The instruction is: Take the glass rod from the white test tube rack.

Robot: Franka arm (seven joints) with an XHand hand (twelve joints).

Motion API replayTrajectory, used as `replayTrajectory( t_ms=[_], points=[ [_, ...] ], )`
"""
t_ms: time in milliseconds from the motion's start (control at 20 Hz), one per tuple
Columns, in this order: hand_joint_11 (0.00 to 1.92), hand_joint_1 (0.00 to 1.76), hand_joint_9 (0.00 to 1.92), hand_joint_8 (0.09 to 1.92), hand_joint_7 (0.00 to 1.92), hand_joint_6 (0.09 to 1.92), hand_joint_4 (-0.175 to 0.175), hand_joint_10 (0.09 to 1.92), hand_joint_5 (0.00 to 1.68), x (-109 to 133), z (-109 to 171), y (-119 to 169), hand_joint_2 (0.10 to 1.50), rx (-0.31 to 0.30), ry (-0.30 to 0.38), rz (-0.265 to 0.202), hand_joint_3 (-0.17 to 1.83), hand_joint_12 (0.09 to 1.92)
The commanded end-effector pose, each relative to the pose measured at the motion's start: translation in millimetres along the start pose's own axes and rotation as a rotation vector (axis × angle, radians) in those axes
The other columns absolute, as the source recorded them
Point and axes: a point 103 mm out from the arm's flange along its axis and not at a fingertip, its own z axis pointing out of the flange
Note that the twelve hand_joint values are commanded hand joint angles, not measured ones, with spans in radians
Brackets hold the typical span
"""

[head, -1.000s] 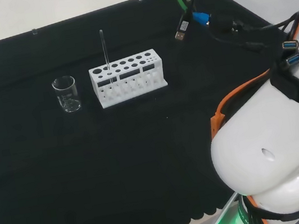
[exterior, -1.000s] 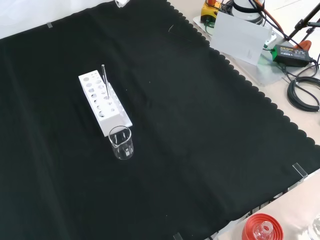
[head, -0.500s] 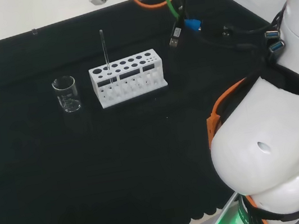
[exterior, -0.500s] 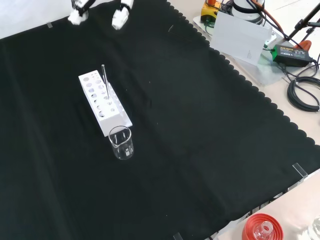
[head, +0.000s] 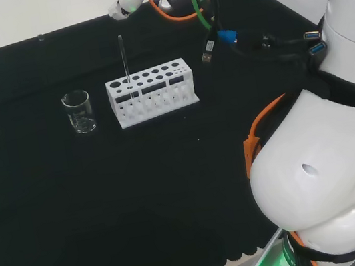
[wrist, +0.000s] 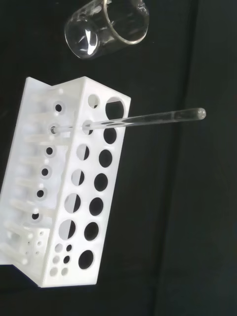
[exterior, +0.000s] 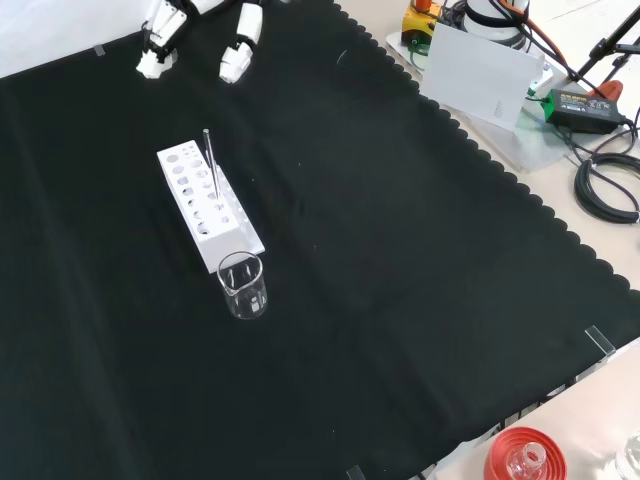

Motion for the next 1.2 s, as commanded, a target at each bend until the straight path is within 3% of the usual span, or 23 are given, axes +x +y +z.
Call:
replayTrajectory(
  t_ms=[50, 450, 1000, 1100, 1200],
  points=[
    [0.66, 0.45, 0.71, 0.84, 0.47, 0.09, -0.017, 0.82, 0.34, 6.2, 24.3, 16.9, 0.91, 0.024, 0.021, 0.0, 0.35, 1.32],
    [0.73, 0.44, 0.8, 0.83, 0.55, 0.12, -0.025, 0.78, 0.38, 7.2, 41.1, 22.0, 0.93, 0.059, 0.038, -0.017, 0.36, 1.29],
    [0.8, 0.44, 0.87, 0.81, 0.6, 0.19, -0.031, 0.74, 0.39, 18.9, 57.7, 11.3, 0.94, 0.115, 0.06, 0.0, 0.36, 1.26],
    [0.81, 0.44, 0.88, 0.81, 0.61, 0.21, -0.034, 0.74, 0.4, 15.4, 64.6, 10.9, 0.94, 0.105, 0.085, -0.018, 0.36, 1.26],
    [0.82, 0.44, 0.89, 0.81, 0.62, 0.31, -0.036, 0.73, 0.37, 21.7, 65.1, 9.9, 0.94, 0.108, 0.073, -0.023, 0.36, 1.26]
  ],
)
